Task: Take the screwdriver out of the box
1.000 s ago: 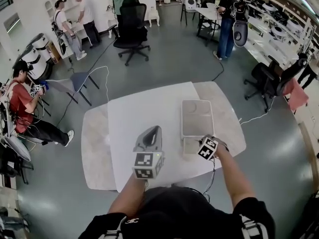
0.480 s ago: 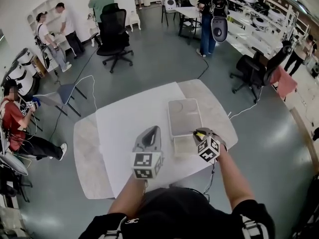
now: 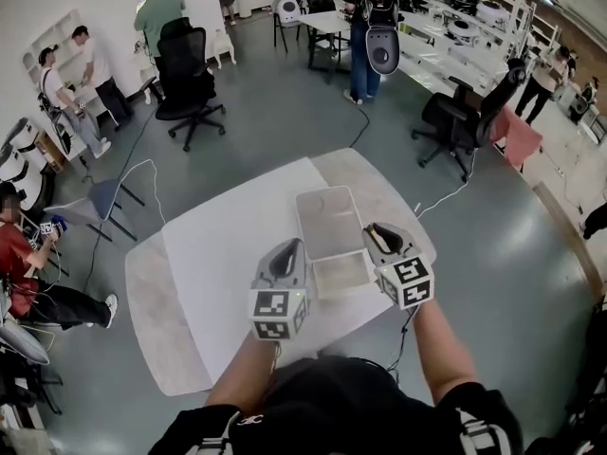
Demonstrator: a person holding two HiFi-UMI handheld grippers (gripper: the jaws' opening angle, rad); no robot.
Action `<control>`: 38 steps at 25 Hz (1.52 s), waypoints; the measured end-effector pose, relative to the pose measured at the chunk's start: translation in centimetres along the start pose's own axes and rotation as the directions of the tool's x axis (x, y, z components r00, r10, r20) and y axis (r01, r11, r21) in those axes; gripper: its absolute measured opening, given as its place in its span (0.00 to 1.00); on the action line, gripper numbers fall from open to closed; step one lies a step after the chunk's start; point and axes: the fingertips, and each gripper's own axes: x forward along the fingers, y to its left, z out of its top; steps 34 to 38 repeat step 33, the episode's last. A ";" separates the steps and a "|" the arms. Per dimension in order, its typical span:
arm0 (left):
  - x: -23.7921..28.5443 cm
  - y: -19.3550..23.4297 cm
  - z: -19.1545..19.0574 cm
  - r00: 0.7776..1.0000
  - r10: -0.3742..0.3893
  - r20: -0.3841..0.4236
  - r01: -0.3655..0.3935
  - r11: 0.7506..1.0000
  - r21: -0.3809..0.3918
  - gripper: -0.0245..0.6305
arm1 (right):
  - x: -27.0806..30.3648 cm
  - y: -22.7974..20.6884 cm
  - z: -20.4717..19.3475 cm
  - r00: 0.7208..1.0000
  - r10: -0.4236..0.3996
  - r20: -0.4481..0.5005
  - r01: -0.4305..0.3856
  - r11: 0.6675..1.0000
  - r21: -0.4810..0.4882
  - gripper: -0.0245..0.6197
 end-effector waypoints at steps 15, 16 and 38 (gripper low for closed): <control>2.6 -3.4 -0.3 0.996 -0.093 -0.003 0.093 0.995 0.017 0.06 | -4.4 -3.7 1.9 0.962 -0.242 0.128 0.222 0.963 0.152 0.16; 2.6 -3.4 -0.2 0.995 -0.097 -0.002 0.097 0.995 0.018 0.06 | -4.5 -3.7 1.9 0.961 -0.246 0.126 0.227 0.962 0.151 0.16; 1.4 -3.4 -0.8 0.996 -0.087 -0.009 0.087 0.996 0.018 0.06 | -4.8 -2.4 1.1 0.969 -0.224 0.106 0.207 0.966 0.153 0.16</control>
